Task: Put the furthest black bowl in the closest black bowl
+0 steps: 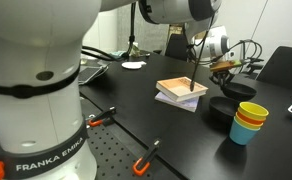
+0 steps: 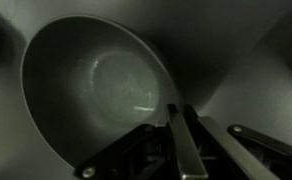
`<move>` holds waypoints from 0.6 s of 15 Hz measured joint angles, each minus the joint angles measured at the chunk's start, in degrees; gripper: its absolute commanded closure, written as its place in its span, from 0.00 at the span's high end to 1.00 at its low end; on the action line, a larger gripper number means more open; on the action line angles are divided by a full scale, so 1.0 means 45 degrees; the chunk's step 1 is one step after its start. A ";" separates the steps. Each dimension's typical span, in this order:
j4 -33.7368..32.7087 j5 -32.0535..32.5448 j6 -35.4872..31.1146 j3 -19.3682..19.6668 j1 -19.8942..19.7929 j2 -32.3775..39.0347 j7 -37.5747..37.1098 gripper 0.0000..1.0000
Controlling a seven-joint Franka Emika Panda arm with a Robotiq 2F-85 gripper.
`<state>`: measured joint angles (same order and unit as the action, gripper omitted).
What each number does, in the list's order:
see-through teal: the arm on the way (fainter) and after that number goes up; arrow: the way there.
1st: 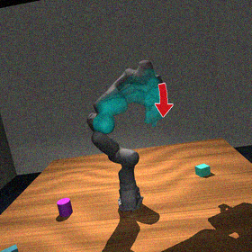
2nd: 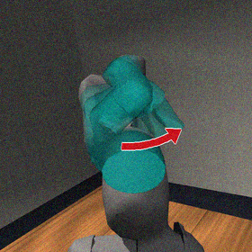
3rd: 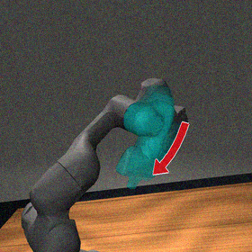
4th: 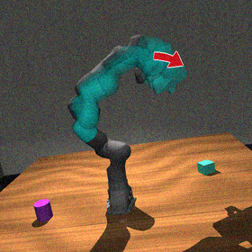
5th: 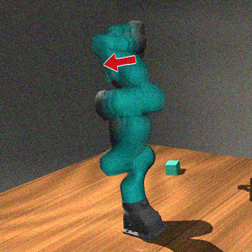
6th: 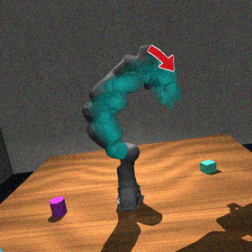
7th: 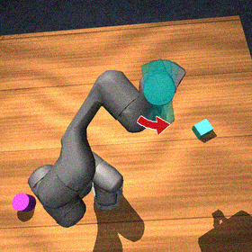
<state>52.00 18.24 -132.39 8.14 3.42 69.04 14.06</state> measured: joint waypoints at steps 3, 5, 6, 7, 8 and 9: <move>-0.0177 0.0547 -0.0040 0.0544 0.0396 -0.0081 -0.0692 0.10; -0.0230 0.0722 -0.0004 0.0784 0.0627 -0.0273 -0.1164 0.11; -0.0230 0.0724 0.0096 0.0836 0.0718 -0.0432 -0.1358 0.10; -0.0227 0.0725 0.0264 0.0852 0.0792 -0.0634 -0.1516 0.11; -0.0223 0.0724 0.0529 0.0851 0.0859 -0.0870 -0.1640 0.10; -0.0211 0.0724 0.0881 0.0851 0.0920 -0.1151 -0.1745 0.10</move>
<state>51.05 21.49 -128.43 11.97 7.56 63.86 6.21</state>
